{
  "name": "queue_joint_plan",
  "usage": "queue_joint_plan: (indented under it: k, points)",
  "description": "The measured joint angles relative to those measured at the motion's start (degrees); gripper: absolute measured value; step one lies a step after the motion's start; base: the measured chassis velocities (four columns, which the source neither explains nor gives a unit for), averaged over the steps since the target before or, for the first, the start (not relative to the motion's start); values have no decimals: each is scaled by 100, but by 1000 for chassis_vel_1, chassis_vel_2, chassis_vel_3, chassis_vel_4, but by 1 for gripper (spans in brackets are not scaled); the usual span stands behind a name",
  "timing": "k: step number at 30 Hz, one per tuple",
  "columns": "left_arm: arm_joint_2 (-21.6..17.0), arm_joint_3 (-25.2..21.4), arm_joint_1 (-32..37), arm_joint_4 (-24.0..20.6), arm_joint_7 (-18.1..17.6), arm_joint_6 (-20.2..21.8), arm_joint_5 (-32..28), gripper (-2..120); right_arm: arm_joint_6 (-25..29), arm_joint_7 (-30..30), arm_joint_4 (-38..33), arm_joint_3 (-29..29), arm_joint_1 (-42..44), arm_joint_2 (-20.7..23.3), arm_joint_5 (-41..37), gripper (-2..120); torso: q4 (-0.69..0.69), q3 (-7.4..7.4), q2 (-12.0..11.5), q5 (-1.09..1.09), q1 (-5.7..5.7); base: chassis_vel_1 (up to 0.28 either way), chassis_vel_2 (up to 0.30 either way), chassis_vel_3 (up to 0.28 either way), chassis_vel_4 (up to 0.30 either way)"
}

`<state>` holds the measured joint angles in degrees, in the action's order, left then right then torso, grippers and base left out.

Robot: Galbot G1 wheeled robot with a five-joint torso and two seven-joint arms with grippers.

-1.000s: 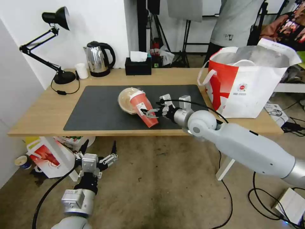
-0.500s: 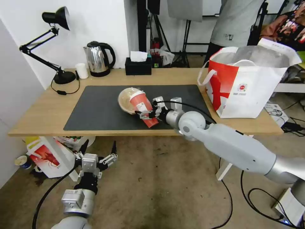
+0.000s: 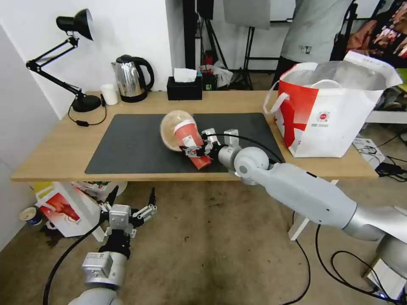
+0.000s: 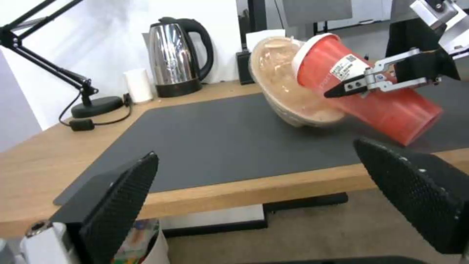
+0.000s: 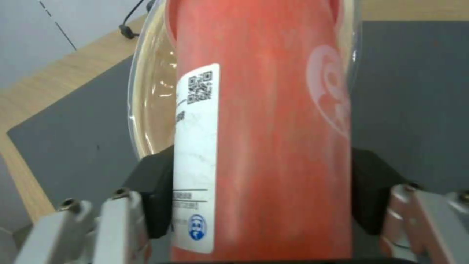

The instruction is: Pick up the trash from the table and place it into the takeout bag.

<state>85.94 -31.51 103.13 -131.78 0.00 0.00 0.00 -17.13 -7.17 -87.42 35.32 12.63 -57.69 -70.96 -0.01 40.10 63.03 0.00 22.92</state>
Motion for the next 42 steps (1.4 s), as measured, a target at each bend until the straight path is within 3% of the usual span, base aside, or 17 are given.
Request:
queue_joint_plan:
  k: [27,42]
  points:
    - [0,0,0,0,0,0,0,100,151,34,-181,-289,75,350,-43,9,0,1,-2,0,0,0,0,0,0]
    - [0,0,0,0,0,0,0,100,216,70,-1021,-858,42,1066,-226,7,0,0,-1,1,0,0,0,0,0]
